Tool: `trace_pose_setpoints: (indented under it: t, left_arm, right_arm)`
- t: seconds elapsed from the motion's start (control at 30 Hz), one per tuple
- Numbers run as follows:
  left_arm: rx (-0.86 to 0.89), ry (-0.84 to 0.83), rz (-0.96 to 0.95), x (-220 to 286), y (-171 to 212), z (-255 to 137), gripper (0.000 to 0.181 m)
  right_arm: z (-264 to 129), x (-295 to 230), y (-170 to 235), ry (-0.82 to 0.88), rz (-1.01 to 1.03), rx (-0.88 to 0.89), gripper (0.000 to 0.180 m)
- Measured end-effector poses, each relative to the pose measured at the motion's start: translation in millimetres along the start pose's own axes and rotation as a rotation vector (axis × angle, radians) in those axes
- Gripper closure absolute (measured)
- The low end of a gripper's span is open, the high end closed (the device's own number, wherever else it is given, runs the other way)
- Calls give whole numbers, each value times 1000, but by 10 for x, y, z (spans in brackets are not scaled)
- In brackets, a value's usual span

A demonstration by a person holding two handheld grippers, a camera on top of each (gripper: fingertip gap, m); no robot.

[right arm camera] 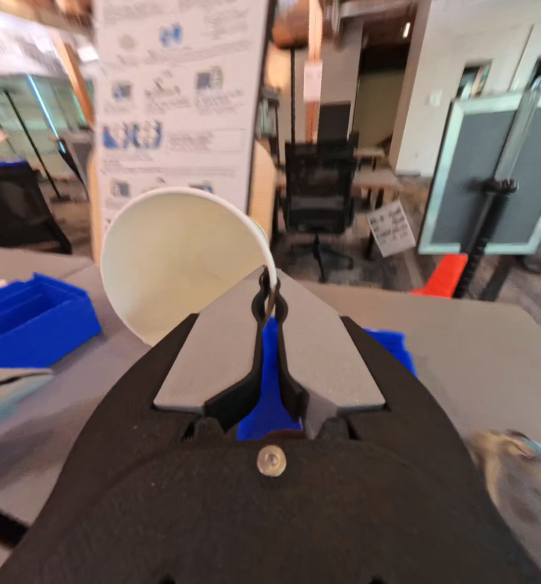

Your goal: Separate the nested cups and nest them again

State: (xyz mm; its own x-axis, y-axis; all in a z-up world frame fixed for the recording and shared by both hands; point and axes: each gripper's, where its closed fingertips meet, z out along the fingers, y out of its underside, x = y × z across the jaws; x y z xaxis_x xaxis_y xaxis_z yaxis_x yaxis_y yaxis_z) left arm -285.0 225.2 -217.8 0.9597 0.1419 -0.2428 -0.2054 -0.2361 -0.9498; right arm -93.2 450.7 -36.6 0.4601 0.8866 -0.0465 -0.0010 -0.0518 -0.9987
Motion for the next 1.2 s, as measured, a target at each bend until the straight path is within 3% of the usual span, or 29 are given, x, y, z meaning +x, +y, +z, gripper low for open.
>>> trace_pose_setpoints:
  t: [0.23,0.43,0.53,0.6,0.63,0.87,1.03,1.2]
  left_arm:
    - [-40,-4,-8,-27,101,43,181]
    - [-73,0,2,-27,193,80,181]
    - [-91,1,13,-17,243,100,181]
    - [-101,-1,15,-27,269,107,181]
    - [-103,1,12,-28,276,109,181]
    - [-98,-4,-31,-64,251,93,181]
    - [-112,-17,-46,-98,288,104,181]
    - [-106,-35,-55,-136,287,104,181]
  right_arm:
    - [28,772,385,26,20,-529,180]
    - [35,969,749,71,-75,-837,180]
    - [130,978,874,79,-92,-895,180]
    - [199,964,886,84,-71,-894,172]
    - [238,973,853,98,-70,-870,157]
    - [375,643,498,61,-117,-585,157]
    - [382,-315,446,-158,-100,-394,155]
    - [299,-1518,699,-433,-15,-280,149]
